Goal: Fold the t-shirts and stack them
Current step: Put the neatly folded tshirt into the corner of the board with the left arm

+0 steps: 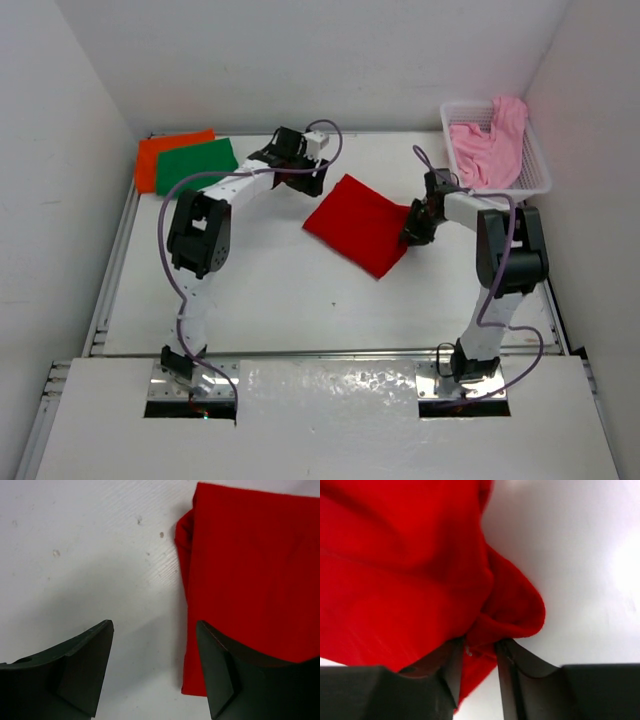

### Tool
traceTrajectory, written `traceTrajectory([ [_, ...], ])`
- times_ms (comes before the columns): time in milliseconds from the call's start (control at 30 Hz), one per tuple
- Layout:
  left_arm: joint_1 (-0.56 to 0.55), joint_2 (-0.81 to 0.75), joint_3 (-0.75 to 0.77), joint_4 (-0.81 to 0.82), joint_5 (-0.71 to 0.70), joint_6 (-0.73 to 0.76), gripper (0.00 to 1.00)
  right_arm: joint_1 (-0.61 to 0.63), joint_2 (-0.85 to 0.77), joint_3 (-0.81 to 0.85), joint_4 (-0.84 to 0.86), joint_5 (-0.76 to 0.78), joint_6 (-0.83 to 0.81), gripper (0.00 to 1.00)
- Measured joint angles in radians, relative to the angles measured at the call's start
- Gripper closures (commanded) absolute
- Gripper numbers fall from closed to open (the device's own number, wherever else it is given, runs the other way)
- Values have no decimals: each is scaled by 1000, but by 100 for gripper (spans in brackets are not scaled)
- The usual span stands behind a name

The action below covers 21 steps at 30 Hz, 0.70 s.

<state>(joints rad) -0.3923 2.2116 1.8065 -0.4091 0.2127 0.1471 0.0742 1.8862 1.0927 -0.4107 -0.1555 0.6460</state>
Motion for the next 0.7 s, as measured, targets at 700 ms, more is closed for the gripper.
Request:
traceTrajectory([
  [700,169,-190,-354,98,-30,-384,23,13,328,628,-235,33,-314,53],
])
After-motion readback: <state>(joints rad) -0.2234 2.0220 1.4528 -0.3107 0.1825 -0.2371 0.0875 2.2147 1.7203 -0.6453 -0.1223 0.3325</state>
